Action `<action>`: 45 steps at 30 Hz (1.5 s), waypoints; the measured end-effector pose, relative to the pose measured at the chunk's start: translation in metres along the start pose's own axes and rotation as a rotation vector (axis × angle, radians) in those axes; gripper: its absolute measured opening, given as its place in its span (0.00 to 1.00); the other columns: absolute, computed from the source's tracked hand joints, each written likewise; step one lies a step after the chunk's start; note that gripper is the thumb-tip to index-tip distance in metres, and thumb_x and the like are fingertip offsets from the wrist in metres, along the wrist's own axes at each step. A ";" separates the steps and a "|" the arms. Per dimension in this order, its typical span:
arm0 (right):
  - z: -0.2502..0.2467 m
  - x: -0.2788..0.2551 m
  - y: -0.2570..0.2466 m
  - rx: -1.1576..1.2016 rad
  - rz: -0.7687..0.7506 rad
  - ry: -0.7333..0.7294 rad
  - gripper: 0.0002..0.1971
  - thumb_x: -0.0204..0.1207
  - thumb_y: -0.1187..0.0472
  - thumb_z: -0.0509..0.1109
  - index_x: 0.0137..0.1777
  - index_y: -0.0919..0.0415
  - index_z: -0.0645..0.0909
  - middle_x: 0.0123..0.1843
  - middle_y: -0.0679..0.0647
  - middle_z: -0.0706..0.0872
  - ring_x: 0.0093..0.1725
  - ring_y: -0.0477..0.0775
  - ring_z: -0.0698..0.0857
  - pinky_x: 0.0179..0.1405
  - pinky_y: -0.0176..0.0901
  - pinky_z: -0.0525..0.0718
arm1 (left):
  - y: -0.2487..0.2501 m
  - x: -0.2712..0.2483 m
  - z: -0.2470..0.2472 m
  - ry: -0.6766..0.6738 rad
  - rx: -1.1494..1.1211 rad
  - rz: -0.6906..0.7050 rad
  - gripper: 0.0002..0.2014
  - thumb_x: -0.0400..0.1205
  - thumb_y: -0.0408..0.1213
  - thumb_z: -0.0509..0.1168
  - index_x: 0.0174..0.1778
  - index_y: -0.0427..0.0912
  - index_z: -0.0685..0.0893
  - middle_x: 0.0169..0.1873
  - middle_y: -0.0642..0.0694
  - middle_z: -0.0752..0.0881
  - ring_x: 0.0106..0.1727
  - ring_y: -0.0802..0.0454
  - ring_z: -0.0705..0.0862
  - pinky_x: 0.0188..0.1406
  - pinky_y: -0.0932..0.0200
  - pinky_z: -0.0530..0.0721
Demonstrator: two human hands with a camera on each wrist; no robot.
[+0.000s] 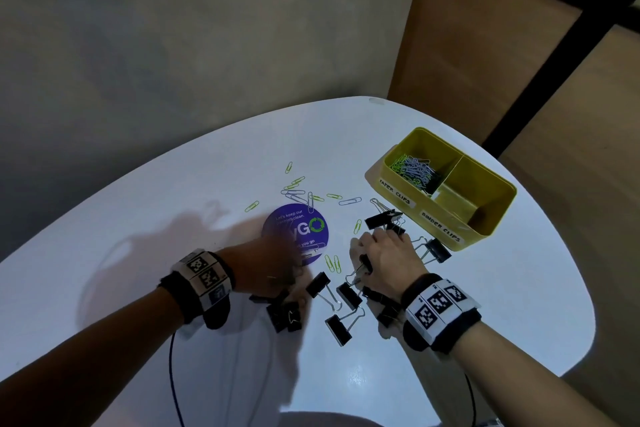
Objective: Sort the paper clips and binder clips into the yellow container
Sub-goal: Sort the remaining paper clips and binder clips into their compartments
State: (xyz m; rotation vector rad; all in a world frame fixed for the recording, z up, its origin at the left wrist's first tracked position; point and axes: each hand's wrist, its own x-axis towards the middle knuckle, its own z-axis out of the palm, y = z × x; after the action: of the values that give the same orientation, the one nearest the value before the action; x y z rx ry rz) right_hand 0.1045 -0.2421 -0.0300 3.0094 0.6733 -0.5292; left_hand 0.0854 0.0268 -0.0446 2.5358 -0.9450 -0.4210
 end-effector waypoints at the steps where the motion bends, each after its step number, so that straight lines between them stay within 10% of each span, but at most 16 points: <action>1: -0.001 0.001 -0.003 0.016 -0.075 0.022 0.25 0.73 0.51 0.67 0.69 0.57 0.71 0.65 0.56 0.78 0.67 0.60 0.76 0.65 0.56 0.70 | -0.003 -0.004 -0.001 0.027 -0.027 -0.037 0.21 0.67 0.47 0.67 0.57 0.51 0.77 0.52 0.51 0.76 0.45 0.50 0.81 0.43 0.59 0.81; 9: -0.009 0.028 -0.041 0.078 -0.353 -0.040 0.12 0.78 0.63 0.60 0.57 0.62 0.82 0.56 0.60 0.84 0.54 0.62 0.84 0.50 0.50 0.83 | -0.017 -0.008 -0.005 0.131 0.002 -0.233 0.24 0.65 0.30 0.73 0.58 0.37 0.83 0.55 0.36 0.81 0.54 0.39 0.83 0.56 0.56 0.81; 21: -0.005 0.047 -0.058 0.158 -0.330 -0.045 0.21 0.73 0.63 0.67 0.68 0.62 0.77 0.65 0.59 0.76 0.65 0.61 0.77 0.61 0.52 0.80 | -0.019 -0.005 -0.003 0.084 0.165 -0.229 0.23 0.74 0.57 0.58 0.60 0.48 0.80 0.59 0.45 0.81 0.59 0.44 0.80 0.53 0.46 0.83; 26: -0.017 0.038 -0.036 0.234 -0.211 0.096 0.21 0.73 0.60 0.64 0.67 0.58 0.78 0.65 0.58 0.80 0.63 0.61 0.80 0.61 0.53 0.81 | -0.016 0.028 -0.017 0.060 0.229 -0.315 0.17 0.78 0.46 0.64 0.60 0.45 0.80 0.58 0.43 0.80 0.58 0.44 0.79 0.54 0.49 0.81; 30: -0.022 0.024 0.003 0.129 -0.024 0.118 0.12 0.75 0.61 0.61 0.49 0.61 0.86 0.50 0.59 0.86 0.52 0.63 0.85 0.49 0.48 0.81 | -0.001 0.045 -0.002 0.057 0.213 -0.121 0.10 0.74 0.42 0.63 0.46 0.43 0.84 0.47 0.42 0.83 0.45 0.42 0.82 0.39 0.49 0.85; 35: -0.020 0.008 0.037 0.325 0.136 0.236 0.19 0.73 0.75 0.62 0.60 0.63 0.85 0.61 0.63 0.84 0.56 0.64 0.85 0.54 0.54 0.85 | 0.002 0.064 -0.002 0.098 0.225 -0.182 0.08 0.70 0.27 0.61 0.42 0.40 0.82 0.44 0.39 0.81 0.43 0.39 0.81 0.39 0.50 0.84; 40: -0.017 -0.003 0.056 0.431 0.207 0.315 0.19 0.72 0.79 0.63 0.62 0.67 0.82 0.59 0.66 0.85 0.58 0.65 0.85 0.58 0.51 0.84 | 0.011 0.094 0.018 0.063 0.374 0.259 0.19 0.74 0.28 0.61 0.60 0.45 0.81 0.59 0.39 0.85 0.55 0.41 0.85 0.45 0.53 0.85; 45: -0.022 -0.016 0.075 0.491 0.215 0.296 0.14 0.75 0.72 0.63 0.59 0.65 0.83 0.51 0.62 0.87 0.51 0.61 0.85 0.49 0.45 0.83 | 0.008 0.108 0.011 -0.059 0.605 0.302 0.19 0.80 0.40 0.61 0.68 0.48 0.78 0.70 0.46 0.78 0.67 0.48 0.80 0.50 0.46 0.86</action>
State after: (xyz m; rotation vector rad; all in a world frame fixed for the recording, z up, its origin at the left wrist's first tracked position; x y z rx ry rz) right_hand 0.1291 -0.3148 -0.0085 3.6081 0.2361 -0.2714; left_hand 0.1553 -0.0539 -0.0653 2.8268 -1.6543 -0.1254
